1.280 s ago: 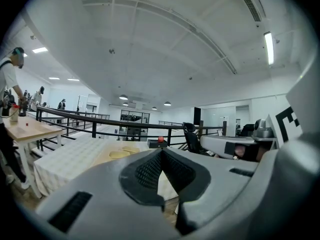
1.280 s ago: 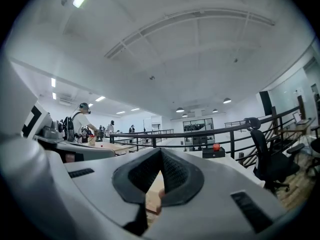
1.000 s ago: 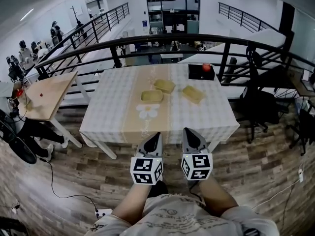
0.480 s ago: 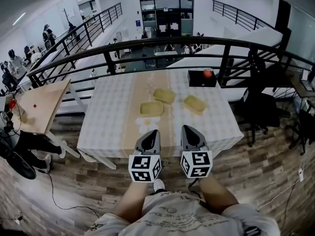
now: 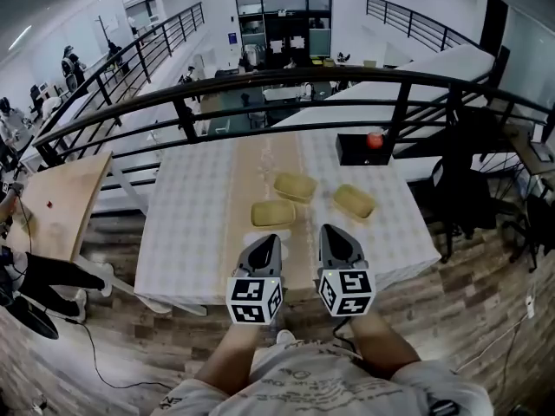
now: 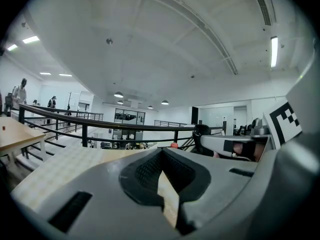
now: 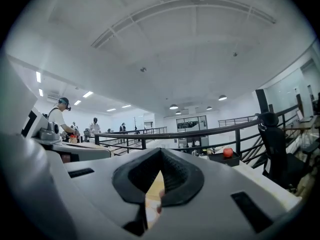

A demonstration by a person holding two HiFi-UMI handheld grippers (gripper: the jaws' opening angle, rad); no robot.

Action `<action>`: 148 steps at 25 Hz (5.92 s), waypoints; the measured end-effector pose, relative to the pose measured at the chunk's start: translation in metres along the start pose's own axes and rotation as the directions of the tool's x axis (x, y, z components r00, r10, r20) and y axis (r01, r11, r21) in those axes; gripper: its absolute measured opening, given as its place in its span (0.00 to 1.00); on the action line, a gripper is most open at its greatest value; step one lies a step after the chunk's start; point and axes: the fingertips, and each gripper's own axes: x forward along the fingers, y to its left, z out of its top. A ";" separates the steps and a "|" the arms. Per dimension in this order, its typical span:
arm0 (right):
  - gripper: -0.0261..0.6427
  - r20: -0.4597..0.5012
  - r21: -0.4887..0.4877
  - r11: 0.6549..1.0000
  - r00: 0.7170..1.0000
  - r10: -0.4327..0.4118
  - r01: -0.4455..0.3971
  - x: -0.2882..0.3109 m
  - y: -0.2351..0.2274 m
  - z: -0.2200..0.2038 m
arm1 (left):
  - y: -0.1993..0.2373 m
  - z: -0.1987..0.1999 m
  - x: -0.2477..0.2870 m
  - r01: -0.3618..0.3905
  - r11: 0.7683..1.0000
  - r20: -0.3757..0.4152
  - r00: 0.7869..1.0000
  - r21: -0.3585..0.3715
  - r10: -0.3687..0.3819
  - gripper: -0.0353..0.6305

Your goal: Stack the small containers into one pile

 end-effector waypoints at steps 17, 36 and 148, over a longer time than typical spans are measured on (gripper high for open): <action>0.03 -0.085 0.012 0.996 0.993 -0.083 0.084 0.084 -0.036 -0.031 | 0.071 -0.044 0.085 0.072 0.997 -0.157 0.985 0.028 -0.067 0.05; 0.03 -0.170 -0.004 0.995 0.980 -0.102 0.103 0.089 -0.099 -0.055 | 0.068 -0.146 0.168 0.538 0.724 -0.597 0.772 0.431 -0.219 0.11; 0.03 -0.306 0.035 0.981 0.937 -0.171 0.190 0.092 -0.162 -0.116 | 0.088 -0.135 0.291 0.406 0.775 -0.507 0.852 0.485 -0.129 0.06</action>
